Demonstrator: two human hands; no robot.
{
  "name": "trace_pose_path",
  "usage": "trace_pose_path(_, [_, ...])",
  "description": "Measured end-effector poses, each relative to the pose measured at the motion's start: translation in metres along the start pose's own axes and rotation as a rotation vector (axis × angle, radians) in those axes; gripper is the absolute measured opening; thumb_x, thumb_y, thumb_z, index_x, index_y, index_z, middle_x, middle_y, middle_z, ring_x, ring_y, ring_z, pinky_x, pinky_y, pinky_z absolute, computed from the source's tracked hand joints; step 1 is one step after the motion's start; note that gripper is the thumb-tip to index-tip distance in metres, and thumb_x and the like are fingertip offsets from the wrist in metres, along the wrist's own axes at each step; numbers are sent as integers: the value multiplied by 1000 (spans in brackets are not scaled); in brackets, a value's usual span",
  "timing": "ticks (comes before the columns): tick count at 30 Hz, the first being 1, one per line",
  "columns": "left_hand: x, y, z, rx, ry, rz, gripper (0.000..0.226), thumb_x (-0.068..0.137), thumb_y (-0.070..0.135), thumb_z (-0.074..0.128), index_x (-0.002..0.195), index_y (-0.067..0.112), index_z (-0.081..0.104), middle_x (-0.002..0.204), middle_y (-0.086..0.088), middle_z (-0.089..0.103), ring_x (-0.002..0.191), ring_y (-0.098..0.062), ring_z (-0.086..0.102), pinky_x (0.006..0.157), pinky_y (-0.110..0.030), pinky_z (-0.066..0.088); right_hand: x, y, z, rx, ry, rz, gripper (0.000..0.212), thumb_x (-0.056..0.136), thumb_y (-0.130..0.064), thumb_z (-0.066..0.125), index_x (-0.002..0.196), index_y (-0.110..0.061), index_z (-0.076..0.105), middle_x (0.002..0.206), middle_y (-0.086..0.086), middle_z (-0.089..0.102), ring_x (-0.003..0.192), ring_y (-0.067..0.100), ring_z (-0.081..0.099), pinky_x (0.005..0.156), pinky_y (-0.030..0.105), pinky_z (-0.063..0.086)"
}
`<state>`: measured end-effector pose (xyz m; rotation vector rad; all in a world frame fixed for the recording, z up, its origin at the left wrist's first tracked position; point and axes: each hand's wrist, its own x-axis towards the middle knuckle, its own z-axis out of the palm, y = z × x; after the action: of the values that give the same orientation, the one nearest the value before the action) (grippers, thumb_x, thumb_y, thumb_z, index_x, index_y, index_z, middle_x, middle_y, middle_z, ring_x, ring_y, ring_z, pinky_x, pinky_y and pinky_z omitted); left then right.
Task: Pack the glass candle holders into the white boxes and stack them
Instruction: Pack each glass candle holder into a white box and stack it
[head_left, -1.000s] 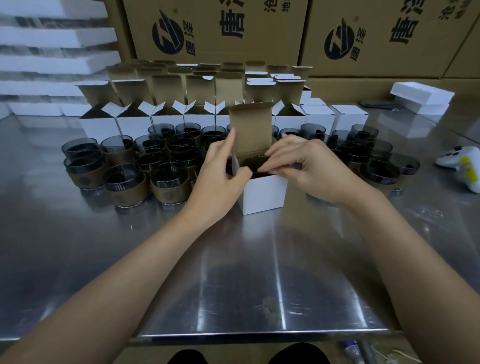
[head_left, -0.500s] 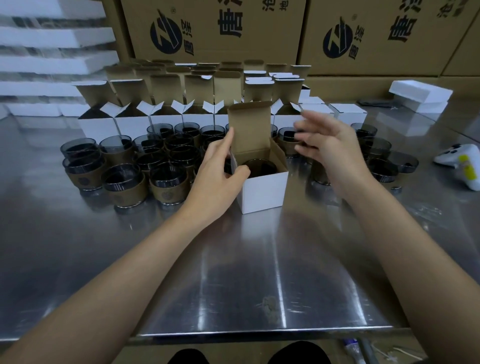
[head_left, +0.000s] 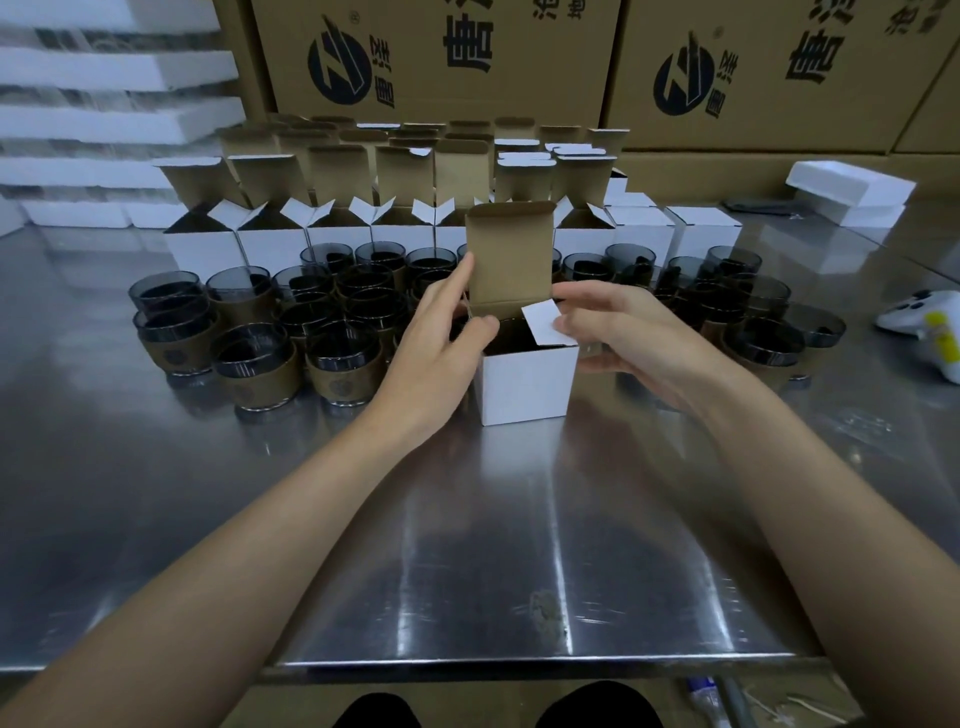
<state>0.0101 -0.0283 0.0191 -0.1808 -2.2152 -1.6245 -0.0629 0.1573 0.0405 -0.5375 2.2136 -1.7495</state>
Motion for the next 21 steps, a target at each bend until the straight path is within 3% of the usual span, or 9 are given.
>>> trace_pose_path(2, [0, 1, 0, -105, 11, -24, 45, 90, 48, 29, 129, 40, 50, 143, 13, 44, 117, 0, 50, 87, -34, 49, 0, 0, 4, 18, 18, -7, 26, 90, -16, 63, 109, -33, 64, 111, 0, 70, 95, 14, 66, 66, 20, 56])
trace_pose_path(4, [2, -1, 0, -190, 26, -45, 49, 97, 53, 17, 135, 41, 46, 147, 6, 44, 127, -8, 46, 81, -35, 51, 1, 0, 5, 25, 33, -4, 28, 89, -14, 62, 111, -31, 64, 114, 5, 68, 92, 14, 65, 65, 20, 55])
trace_pose_path(6, [3, -2, 0, -212, 29, -41, 50, 105, 46, 12, 145, 35, 39, 146, 7, 46, 130, -10, 45, 76, -30, 52, 3, 1, 5, 31, 27, 2, 35, 89, -12, 62, 122, -25, 62, 116, 9, 67, 93, 20, 66, 65, 20, 55])
trace_pose_path(9, [3, -5, 2, -185, 53, -13, 44, 107, 23, 33, 150, 27, 31, 138, 6, 54, 117, -2, 55, 84, -23, 51, 3, 1, 5, 30, 8, -3, 38, 89, -12, 62, 125, -24, 61, 116, 8, 67, 89, 19, 67, 67, 21, 56])
trace_pose_path(12, [3, -7, 3, -94, 57, 28, 62, 98, -2, 45, 152, 21, 25, 135, 4, 55, 120, -3, 54, 97, -17, 45, 4, 2, 4, 27, 1, -10, 38, 89, -12, 62, 125, -25, 61, 111, 7, 68, 83, 11, 64, 68, 22, 56])
trace_pose_path(16, [8, -9, 5, -98, 99, 14, 70, 92, -8, 50, 151, 21, 25, 119, 13, 62, 117, 1, 56, 101, -18, 43, 4, 3, 4, 44, -6, -38, 38, 88, -10, 62, 122, -29, 62, 93, -4, 63, 76, 7, 62, 67, 21, 55])
trace_pose_path(21, [8, -9, 6, -86, 109, 19, 58, 93, -6, 49, 142, 23, 39, 119, 9, 63, 118, -3, 55, 102, -20, 43, 2, 1, 2, -12, -2, -109, 52, 89, -8, 63, 134, -32, 50, 95, -5, 58, 72, 6, 64, 63, 19, 54])
